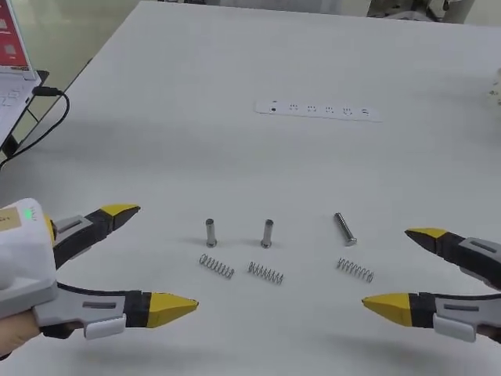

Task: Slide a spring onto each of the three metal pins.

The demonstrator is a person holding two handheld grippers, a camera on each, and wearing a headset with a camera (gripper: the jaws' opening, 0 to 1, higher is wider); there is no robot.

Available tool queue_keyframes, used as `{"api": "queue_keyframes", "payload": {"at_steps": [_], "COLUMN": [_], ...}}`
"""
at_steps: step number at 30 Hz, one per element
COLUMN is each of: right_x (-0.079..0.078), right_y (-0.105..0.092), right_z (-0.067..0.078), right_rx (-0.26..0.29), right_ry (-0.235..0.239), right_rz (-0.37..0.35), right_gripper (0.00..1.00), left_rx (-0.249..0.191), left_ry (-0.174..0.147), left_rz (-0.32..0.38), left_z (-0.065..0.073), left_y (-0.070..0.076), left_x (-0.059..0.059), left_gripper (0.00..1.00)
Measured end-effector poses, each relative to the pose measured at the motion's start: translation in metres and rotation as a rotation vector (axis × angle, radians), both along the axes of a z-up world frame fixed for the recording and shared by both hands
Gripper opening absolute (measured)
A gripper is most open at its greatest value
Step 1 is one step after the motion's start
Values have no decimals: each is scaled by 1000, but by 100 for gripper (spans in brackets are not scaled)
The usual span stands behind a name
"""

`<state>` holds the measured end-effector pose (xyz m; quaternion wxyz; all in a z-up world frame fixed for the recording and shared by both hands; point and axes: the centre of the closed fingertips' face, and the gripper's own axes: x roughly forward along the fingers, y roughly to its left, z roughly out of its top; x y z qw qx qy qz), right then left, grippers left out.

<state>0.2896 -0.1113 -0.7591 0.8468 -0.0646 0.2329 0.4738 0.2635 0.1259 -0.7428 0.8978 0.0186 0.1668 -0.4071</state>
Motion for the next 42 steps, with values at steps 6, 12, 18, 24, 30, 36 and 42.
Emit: {"api": "queue_keyframes", "payload": {"at_steps": [6,12,18,24,30,36,42], "right_x": [7,17,32,43,59,72,85], "right_y": [3,8,6,10,14,17,14], "right_z": [0,1,-6,-8,-15,-22,-33], "right_rx": [-22,-44,-106,-111,-153,-166,-169], "right_ry": [12,22,24,60,72,118,220], "right_rz": [4,10,1,-4,-8,-24,-98], "right_gripper": [75,70,65,58,54,46,35], "left_rx": [0,-1,-3,-3,-4,-4,-2], "left_ry": [-1,-2,0,3,6,6,12], "left_rz": [-3,-5,-1,3,-1,2,1], "left_z": [0,0,0,-2,-3,-3,-4], "left_y": [-1,0,1,2,1,3,4], "left_x": [1,2,2,0,0,1,0], "left_gripper": [98,98,98,98,98,98,98]}}
